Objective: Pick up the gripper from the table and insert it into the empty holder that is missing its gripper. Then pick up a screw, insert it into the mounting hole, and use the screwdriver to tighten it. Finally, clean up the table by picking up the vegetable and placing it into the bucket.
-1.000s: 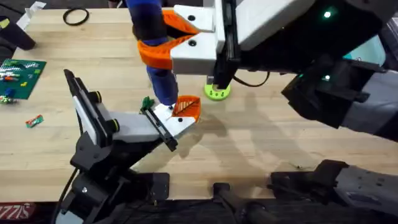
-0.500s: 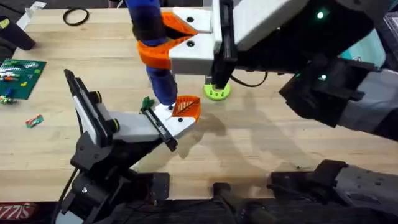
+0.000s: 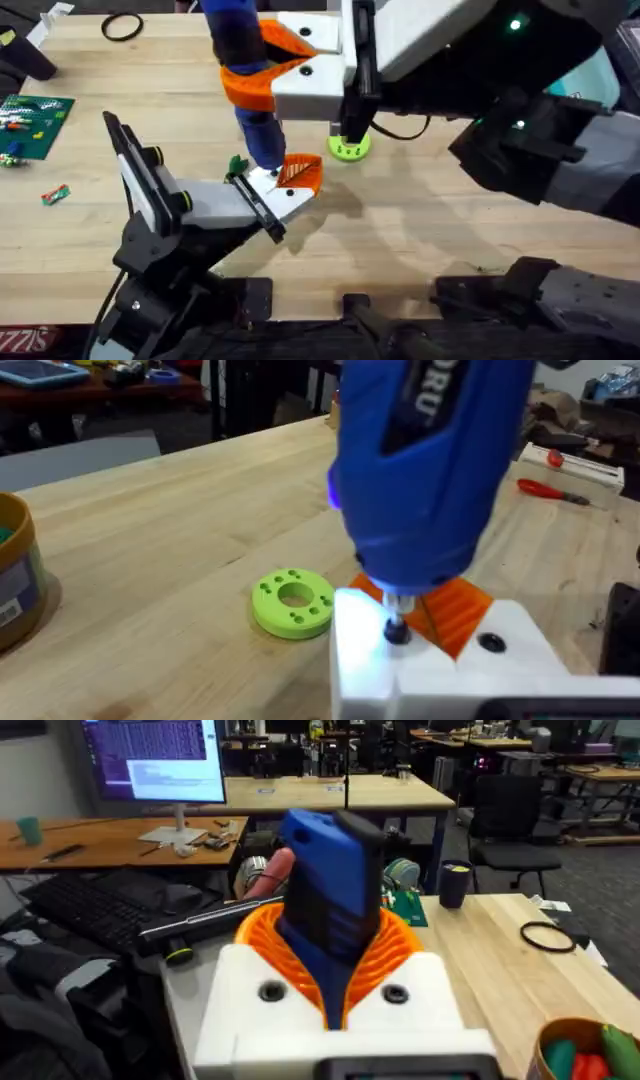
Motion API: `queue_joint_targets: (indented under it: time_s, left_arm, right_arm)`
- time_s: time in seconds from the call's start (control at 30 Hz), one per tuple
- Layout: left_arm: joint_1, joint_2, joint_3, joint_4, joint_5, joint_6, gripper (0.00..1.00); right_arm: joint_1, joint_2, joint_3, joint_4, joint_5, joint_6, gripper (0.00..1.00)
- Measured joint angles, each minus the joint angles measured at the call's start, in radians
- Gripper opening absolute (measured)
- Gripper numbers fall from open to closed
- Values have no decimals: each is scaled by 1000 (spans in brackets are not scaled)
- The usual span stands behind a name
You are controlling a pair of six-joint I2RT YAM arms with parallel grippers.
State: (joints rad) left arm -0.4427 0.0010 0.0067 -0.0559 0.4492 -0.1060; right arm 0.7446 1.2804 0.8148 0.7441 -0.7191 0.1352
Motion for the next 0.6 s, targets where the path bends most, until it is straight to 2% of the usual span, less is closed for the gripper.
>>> queue_joint_targets:
  time_s: [0.6]
  left_arm:
    - [0,1,0,0,0,-6,12]
  right_arm:
    - [12,9,0,4,8,0,47]
